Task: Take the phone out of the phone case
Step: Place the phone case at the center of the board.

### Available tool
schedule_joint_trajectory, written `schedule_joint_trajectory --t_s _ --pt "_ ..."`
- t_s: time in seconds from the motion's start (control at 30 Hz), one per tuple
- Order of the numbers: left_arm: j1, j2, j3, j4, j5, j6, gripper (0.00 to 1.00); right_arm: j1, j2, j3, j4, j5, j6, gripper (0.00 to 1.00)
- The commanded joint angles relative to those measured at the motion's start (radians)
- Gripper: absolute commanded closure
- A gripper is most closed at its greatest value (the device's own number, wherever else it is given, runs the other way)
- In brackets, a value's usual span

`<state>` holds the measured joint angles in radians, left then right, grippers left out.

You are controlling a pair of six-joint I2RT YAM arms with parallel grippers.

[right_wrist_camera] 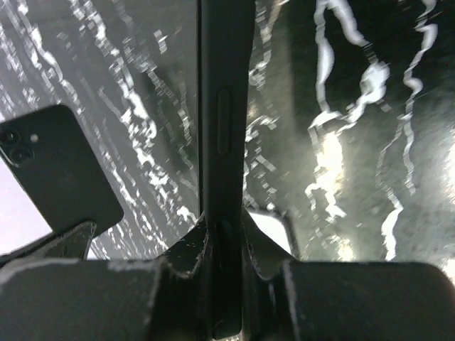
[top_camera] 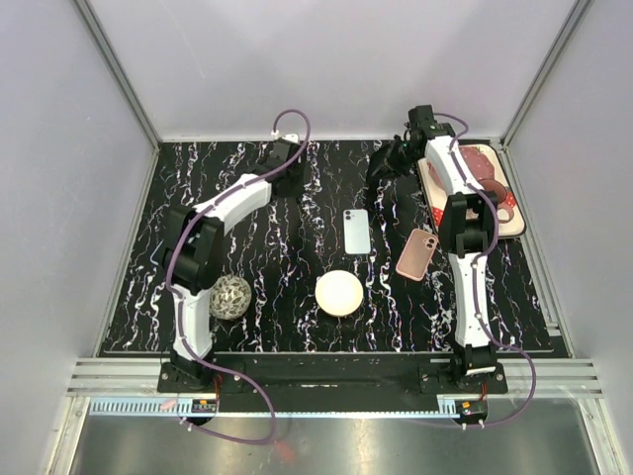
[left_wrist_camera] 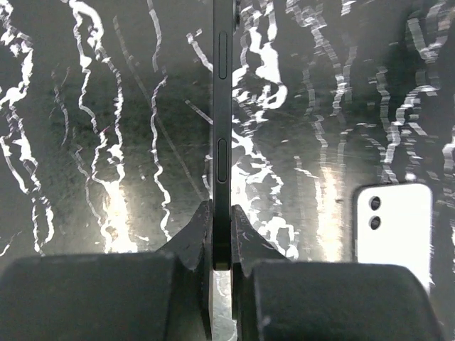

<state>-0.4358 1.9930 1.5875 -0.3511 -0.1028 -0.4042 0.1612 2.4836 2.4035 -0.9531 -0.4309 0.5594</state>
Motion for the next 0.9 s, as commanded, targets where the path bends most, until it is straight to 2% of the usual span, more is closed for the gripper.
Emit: schedule_joint_trajectory --t_s 0.0,0.07,0.13,0.17,0.27,0.3,0.33,0.37,0.5,0.6,0.7,0.73,0.77,0.83,0.87 --pt "-0.041 0.08 0.152 -0.051 -0.257 0.008 1.0 -0.017 0.066 0.08 0.068 -0.025 0.059 0.91" --pt "-0.05 0.122 0.221 -0.08 -0.285 0.018 1.0 -0.029 0.09 0.112 0.07 -0.02 0.074 0.71" --pt "-0.058 0.171 0.256 -0.097 -0.31 0.034 1.0 -0.04 0.106 0.121 0.063 -0.002 0.076 0.42" --pt "-0.061 0.184 0.273 -0.097 -0.308 0.038 1.0 -0.038 0.104 0.12 0.059 0.013 0.071 0.19" --pt "-0.067 0.21 0.305 -0.098 -0.304 0.053 1.0 -0.038 0.077 0.097 0.017 0.104 0.054 0.06" --pt "-0.069 0.216 0.318 -0.098 -0.289 0.062 0.99 -0.038 0.048 0.077 0.013 0.144 0.05 0.06" --pt "-0.072 0.236 0.331 -0.115 -0.282 0.073 0.91 -0.038 0.026 0.054 0.014 0.161 0.047 0.06" --pt "-0.072 0.24 0.354 -0.123 -0.252 0.076 0.73 -0.04 0.006 0.005 0.013 0.175 0.045 0.05" --pt "-0.072 0.24 0.358 -0.127 -0.187 0.065 0.37 -0.038 -0.112 -0.111 0.036 0.222 0.036 0.05" --pt "-0.072 0.208 0.335 -0.117 -0.164 0.045 0.25 -0.04 -0.175 -0.176 0.045 0.248 0.028 0.04" --pt "-0.072 0.135 0.286 -0.098 -0.16 0.036 0.21 -0.038 -0.239 -0.234 0.056 0.264 0.025 0.04" --pt "-0.067 0.11 0.267 -0.088 -0.161 0.034 0.17 -0.038 -0.258 -0.253 0.062 0.265 0.023 0.03" --pt "-0.063 0.087 0.223 -0.083 -0.163 0.031 0.16 -0.037 -0.296 -0.298 0.069 0.265 0.025 0.03" --pt "-0.034 0.0 0.165 -0.08 -0.164 0.016 0.06 -0.037 -0.336 -0.349 0.105 0.258 0.025 0.03" --pt "-0.018 -0.066 0.094 -0.08 -0.155 0.01 0.05 -0.035 -0.379 -0.406 0.132 0.251 0.028 0.03"
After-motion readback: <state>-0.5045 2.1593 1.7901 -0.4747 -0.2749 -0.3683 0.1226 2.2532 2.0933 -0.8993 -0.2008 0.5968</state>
